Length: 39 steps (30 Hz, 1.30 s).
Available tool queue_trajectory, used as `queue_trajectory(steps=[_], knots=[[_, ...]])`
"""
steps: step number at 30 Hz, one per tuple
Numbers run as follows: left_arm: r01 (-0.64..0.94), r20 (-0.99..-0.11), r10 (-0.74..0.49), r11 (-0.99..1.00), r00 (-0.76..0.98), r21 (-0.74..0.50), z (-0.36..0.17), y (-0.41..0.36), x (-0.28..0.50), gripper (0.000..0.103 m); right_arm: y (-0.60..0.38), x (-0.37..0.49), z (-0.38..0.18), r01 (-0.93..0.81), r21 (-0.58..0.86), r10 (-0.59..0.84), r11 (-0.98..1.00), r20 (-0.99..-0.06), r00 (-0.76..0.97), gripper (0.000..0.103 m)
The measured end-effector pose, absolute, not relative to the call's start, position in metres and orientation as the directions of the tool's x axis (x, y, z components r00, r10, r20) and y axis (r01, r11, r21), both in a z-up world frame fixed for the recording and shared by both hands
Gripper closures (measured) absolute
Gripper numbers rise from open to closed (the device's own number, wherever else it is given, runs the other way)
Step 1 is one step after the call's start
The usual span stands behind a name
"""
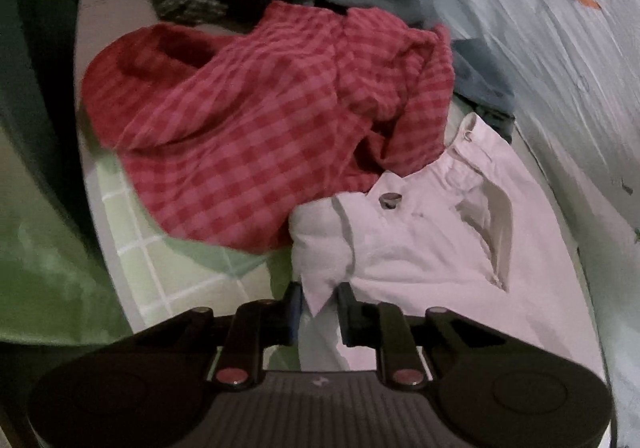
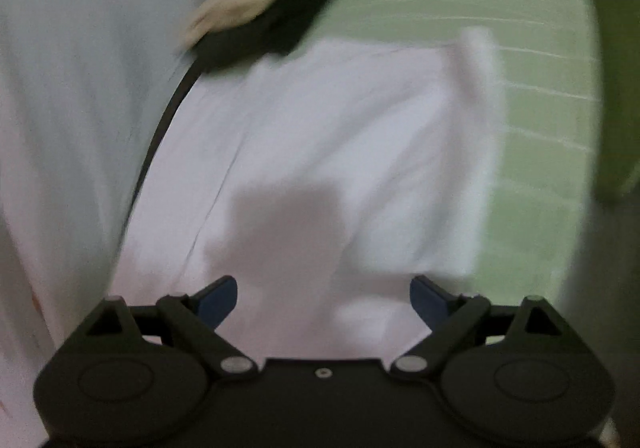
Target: Fold clothes
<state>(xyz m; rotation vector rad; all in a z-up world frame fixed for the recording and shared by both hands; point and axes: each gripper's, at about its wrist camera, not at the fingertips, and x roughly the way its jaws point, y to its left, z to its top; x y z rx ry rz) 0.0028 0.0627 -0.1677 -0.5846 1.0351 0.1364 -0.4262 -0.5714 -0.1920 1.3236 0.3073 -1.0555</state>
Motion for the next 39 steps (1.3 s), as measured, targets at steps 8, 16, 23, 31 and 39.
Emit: queue_trajectory(steps=[8,16,23,31,39], knots=[[-0.401,-0.851,-0.124,0.841,0.511,-0.363,-0.174,0.057,-0.015,0.083,-0.597,-0.486,-0.199,0.732,0.649,-0.491,-0.207,-0.716,0.496,0.008],[-0.400,-0.867,-0.136,0.846,0.479,-0.354,-0.182,0.044,-0.026,0.083,-0.612,-0.475,-0.195,0.884,0.460,-0.508,-0.081,-0.782,0.361,0.013],[-0.389,-0.884,-0.118,0.866,0.452,-0.314,-0.183,0.038,-0.024,0.078,-0.644,-0.472,-0.195,0.934,0.353,-0.549,-0.050,-0.791,0.269,0.064],[-0.423,-0.874,-0.138,0.833,0.466,-0.357,-0.188,0.044,-0.018,0.055,-0.649,-0.499,-0.160,0.790,0.606,-0.620,-0.089,-0.655,0.433,0.102],[-0.388,-0.869,-0.135,0.855,0.477,-0.345,-0.188,0.036,-0.014,0.045,-0.614,-0.526,-0.122,0.908,0.415,-0.646,-0.060,-0.709,0.282,0.102]])
